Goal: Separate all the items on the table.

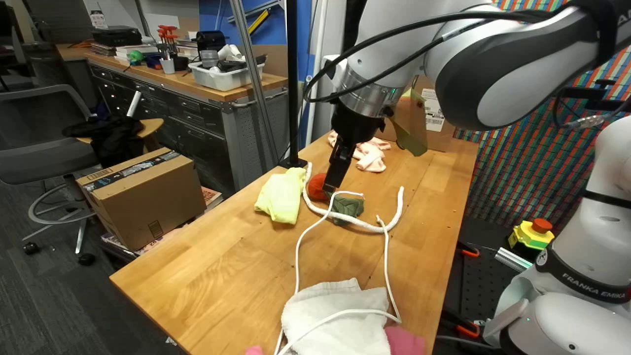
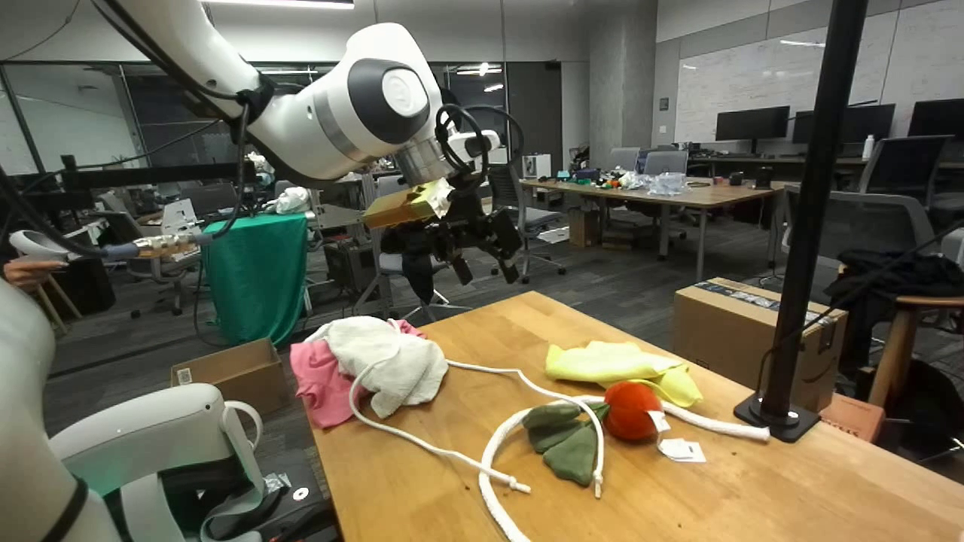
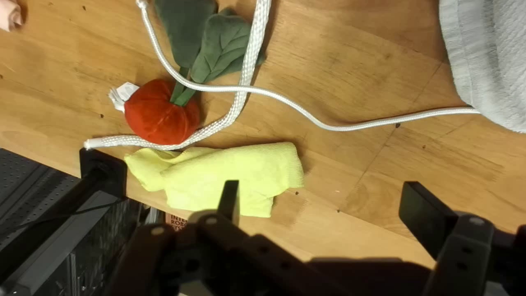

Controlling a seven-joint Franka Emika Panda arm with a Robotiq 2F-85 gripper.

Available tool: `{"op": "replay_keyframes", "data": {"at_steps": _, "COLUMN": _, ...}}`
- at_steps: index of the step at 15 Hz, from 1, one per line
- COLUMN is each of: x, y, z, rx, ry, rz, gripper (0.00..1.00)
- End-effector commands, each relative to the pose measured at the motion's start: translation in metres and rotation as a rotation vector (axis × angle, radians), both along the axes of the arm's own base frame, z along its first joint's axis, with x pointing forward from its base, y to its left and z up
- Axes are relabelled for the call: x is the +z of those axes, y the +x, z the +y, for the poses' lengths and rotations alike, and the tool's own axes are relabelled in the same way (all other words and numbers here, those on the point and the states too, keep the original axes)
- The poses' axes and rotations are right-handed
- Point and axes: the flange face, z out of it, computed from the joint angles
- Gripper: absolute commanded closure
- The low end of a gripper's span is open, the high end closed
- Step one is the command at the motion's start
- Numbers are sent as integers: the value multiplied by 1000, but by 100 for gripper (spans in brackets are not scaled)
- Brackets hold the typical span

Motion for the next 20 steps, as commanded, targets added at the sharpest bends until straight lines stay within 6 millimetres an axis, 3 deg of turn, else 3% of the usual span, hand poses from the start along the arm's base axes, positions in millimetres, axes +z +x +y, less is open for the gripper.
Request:
{"op": "replay_keyframes", "data": {"at_steps": 1, "x": -1, "y": 20, "z": 10, "rx": 31, "ry": 2, "rz": 19, "gripper": 0}}
{"op": "replay_keyframes", "data": {"at_steps": 12, "x": -23, "y": 68, "z": 31, "rx": 120, "ry": 36, "rz": 111, "gripper": 0}}
{"op": "replay_keyframes", "data": {"at_steps": 20, "x": -38, "y": 117, "z": 26, "rx": 259, "ry": 44, "rz": 229, "gripper": 0}}
